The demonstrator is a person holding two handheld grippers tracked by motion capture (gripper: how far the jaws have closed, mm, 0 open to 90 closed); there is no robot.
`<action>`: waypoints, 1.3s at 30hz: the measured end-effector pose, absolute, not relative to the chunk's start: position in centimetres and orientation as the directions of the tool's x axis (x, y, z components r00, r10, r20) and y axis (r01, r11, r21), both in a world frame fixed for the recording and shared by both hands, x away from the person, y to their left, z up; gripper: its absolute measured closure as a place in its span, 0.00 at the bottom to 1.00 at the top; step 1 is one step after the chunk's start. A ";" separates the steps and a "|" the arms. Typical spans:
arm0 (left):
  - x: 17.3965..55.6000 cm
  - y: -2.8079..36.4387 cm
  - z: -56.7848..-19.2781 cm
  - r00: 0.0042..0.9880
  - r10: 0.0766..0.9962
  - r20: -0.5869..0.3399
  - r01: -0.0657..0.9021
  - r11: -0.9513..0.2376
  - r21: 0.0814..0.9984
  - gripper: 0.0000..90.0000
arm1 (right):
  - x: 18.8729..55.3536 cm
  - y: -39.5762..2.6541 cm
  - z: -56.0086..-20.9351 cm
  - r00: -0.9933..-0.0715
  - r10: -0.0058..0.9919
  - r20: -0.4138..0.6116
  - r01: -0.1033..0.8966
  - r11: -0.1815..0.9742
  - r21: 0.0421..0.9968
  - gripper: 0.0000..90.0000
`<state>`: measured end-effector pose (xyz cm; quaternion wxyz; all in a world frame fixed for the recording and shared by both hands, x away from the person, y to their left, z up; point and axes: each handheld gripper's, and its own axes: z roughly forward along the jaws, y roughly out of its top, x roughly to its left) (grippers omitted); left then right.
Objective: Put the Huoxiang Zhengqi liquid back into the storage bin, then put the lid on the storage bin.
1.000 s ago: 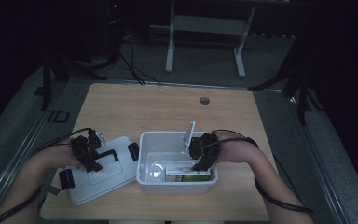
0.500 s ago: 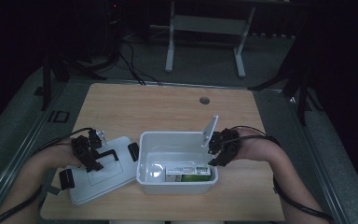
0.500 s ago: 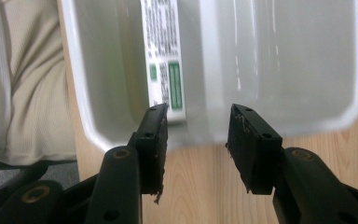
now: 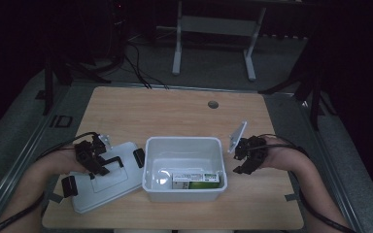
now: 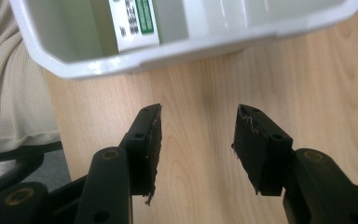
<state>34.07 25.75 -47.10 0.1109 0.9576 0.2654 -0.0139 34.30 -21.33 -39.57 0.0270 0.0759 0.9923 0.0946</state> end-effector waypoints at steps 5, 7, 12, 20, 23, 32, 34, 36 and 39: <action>34.1 25.6 -47.2 0.864 0.496 -0.081 0.502 -0.842 0.196 0.69 | 34.5 -22.1 -41.1 -0.984 0.177 -0.026 0.171 0.972 0.163 0.54; 34.0 25.5 -47.4 0.867 0.492 -0.077 0.497 -0.848 0.185 0.71 | 34.6 -22.3 -41.6 -0.984 0.179 -0.021 0.174 0.973 0.155 0.52; 34.1 25.4 -47.9 0.871 0.484 -0.079 0.490 -0.855 0.168 0.77 | 35.0 -22.8 -43.0 -0.978 0.210 -0.009 0.206 0.968 0.144 0.45; 34.1 25.2 -48.0 0.880 0.465 -0.092 0.474 -0.865 0.164 0.90 | 35.6 -23.4 -44.8 -0.968 0.251 0.001 0.249 0.958 0.141 0.27; 34.1 25.2 -48.0 0.882 0.464 -0.082 0.471 -0.867 0.160 0.91 | 35.9 -23.6 -45.3 -0.964 0.266 0.011 0.265 0.954 0.139 0.23; 34.0 25.7 -47.5 0.882 0.465 -0.073 0.471 -0.866 0.167 0.93 | 36.1 -24.2 -46.3 -0.964 0.266 -0.007 0.264 0.959 0.102 0.20; 33.9 25.8 -47.2 0.885 0.461 -0.069 0.465 -0.869 0.170 0.93 | 36.1 -24.3 -46.4 -0.963 0.269 -0.011 0.267 0.959 0.101 0.20; 33.8 26.0 -46.8 0.883 0.464 -0.069 0.468 -0.866 0.175 0.93 | 36.1 -24.4 -46.4 -0.963 0.269 -0.015 0.266 0.959 0.098 0.21; 33.6 26.3 -46.1 0.883 0.464 -0.068 0.468 -0.863 0.188 0.93 | 36.1 -24.5 -46.4 -0.962 0.271 -0.021 0.268 0.958 0.099 0.21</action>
